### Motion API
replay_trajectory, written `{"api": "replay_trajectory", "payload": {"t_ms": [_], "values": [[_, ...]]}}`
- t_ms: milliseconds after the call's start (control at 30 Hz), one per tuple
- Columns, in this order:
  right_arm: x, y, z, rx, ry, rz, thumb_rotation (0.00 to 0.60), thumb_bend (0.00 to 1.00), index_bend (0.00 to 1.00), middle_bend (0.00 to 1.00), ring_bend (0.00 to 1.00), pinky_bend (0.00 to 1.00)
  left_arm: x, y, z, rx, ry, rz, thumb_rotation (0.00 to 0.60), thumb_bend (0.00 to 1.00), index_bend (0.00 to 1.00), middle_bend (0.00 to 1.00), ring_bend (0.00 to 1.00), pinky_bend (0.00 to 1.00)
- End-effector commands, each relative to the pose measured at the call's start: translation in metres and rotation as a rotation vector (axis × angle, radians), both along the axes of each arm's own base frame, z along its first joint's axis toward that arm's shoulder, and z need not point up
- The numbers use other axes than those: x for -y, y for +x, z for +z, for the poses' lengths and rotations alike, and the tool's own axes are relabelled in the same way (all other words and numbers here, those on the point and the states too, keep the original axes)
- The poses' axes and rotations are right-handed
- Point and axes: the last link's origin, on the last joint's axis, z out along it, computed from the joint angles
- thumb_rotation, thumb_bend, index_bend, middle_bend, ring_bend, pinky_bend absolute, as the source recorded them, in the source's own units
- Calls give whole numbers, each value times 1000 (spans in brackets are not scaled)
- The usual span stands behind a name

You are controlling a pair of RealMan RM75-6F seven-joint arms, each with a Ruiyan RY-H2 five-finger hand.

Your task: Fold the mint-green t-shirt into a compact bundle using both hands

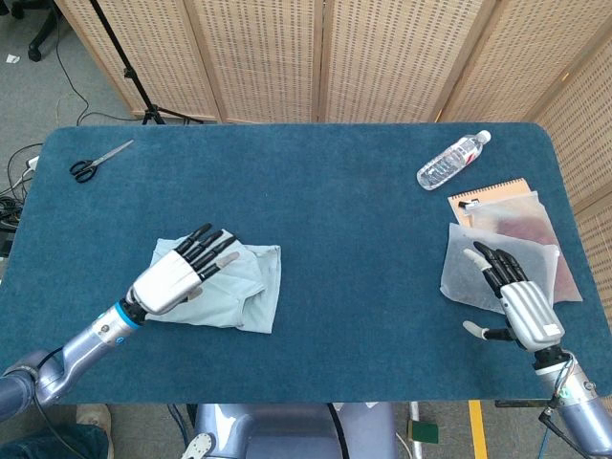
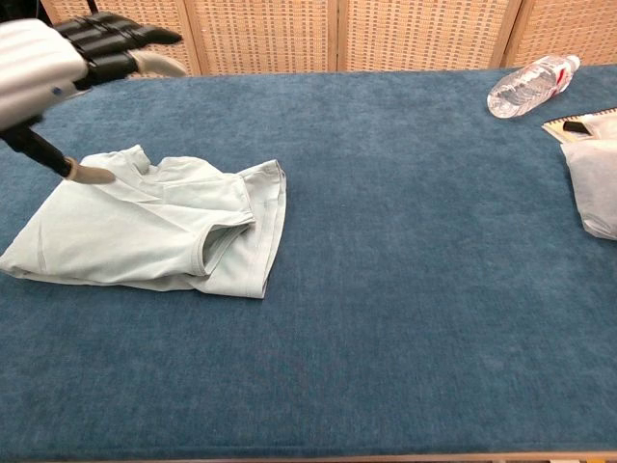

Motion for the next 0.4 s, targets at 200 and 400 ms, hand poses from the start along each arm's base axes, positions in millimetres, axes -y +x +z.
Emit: {"api": "replay_trajectory", "payload": {"t_ms": [200,400], "values": [[-4,2,3,10,-3,13,600,0,0,0,0,0,25,-51,62,226,121,337,600,0,0,0,0,0],[-2,0,6,17,-13,2,600,0,0,0,0,0,59,-83,94,314,206,620,600,0,0,0,0,0]]}}
